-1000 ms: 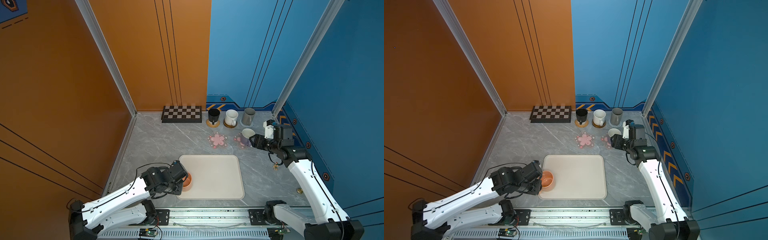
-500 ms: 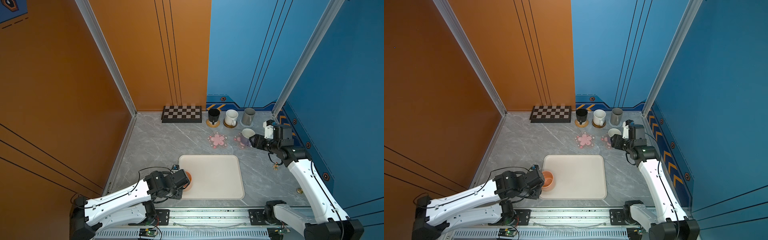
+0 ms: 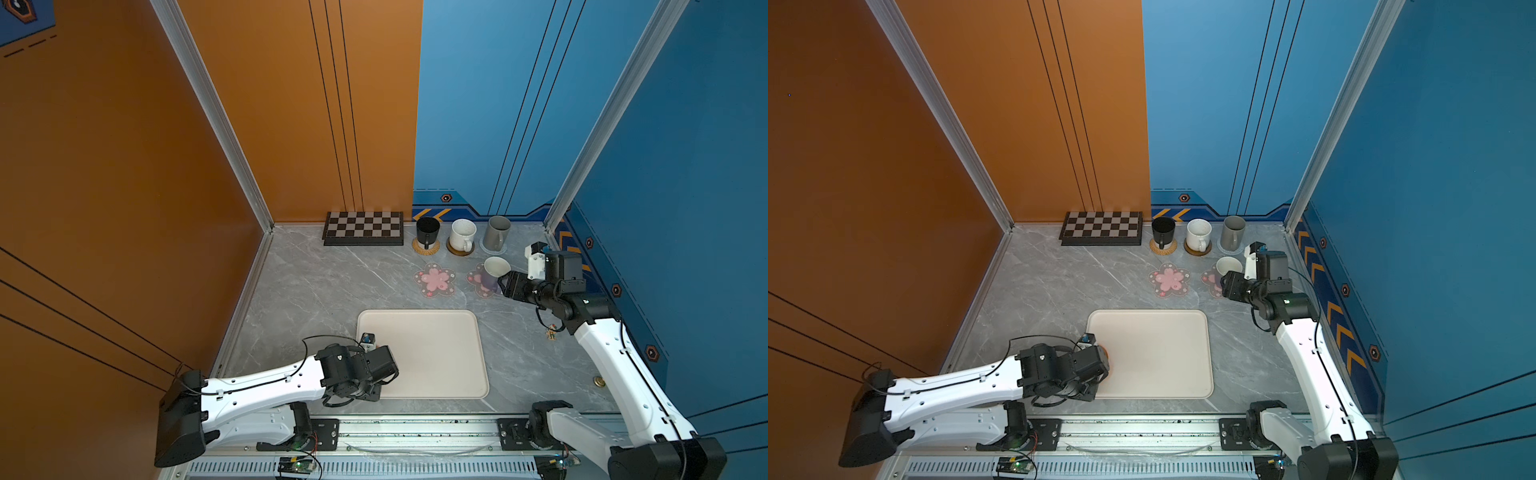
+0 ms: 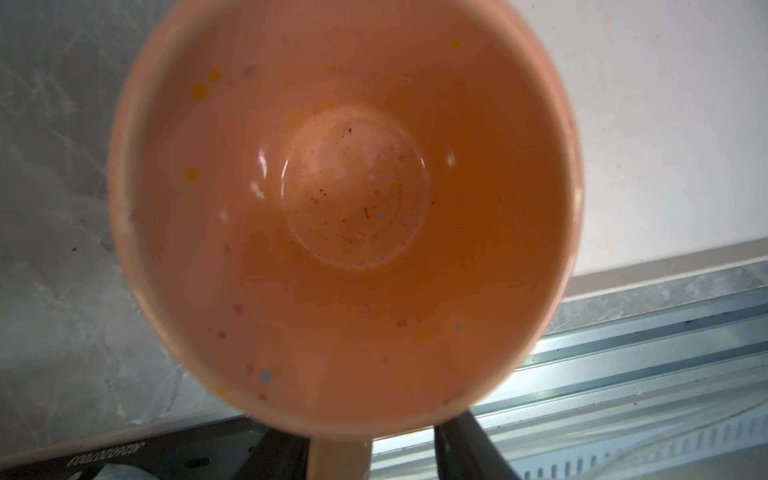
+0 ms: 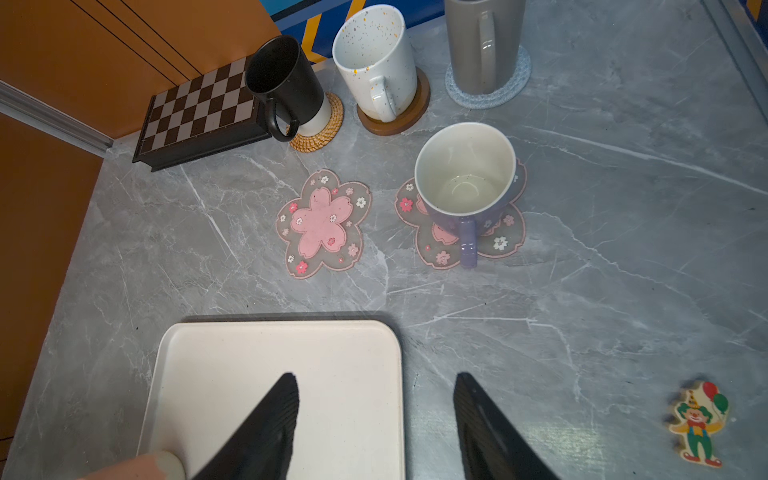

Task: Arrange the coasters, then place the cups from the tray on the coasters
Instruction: 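Close the left gripper on the orange-pink mug's rim and lift it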

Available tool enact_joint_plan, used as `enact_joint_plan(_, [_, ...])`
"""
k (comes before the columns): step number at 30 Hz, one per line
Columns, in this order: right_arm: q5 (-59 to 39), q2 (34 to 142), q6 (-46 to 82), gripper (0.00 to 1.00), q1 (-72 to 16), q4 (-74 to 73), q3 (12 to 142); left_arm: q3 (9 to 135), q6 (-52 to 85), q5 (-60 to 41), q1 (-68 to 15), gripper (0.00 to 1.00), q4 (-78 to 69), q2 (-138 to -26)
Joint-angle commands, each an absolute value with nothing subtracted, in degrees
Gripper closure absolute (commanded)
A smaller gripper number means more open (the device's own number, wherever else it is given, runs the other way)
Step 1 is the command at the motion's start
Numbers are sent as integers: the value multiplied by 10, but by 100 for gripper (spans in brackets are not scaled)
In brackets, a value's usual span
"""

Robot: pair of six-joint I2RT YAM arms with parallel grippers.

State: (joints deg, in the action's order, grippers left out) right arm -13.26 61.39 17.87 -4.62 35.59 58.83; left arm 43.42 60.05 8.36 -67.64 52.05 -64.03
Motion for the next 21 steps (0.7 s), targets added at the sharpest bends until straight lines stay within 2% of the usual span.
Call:
enact_joint_plan(1, [-117,611,170,38,-51,374,578,451,642,108,-685,55,512,-655])
enact_joint_plan(9, [-116,613,169,38,-52,374,577,455,674,139,-694,58,513,-665])
enact_joint_plan(15, [-117,615,169,38,-52,374,574,445,686,141,-696,67,513,-669])
enact_joint_plan(18, [-118,614,168,38,-51,374,572,443,688,143,-695,75,513,-672])
enact_joint_plan(21, [-114,613,167,38,-51,374,571,443,682,143,-694,78,513,-678])
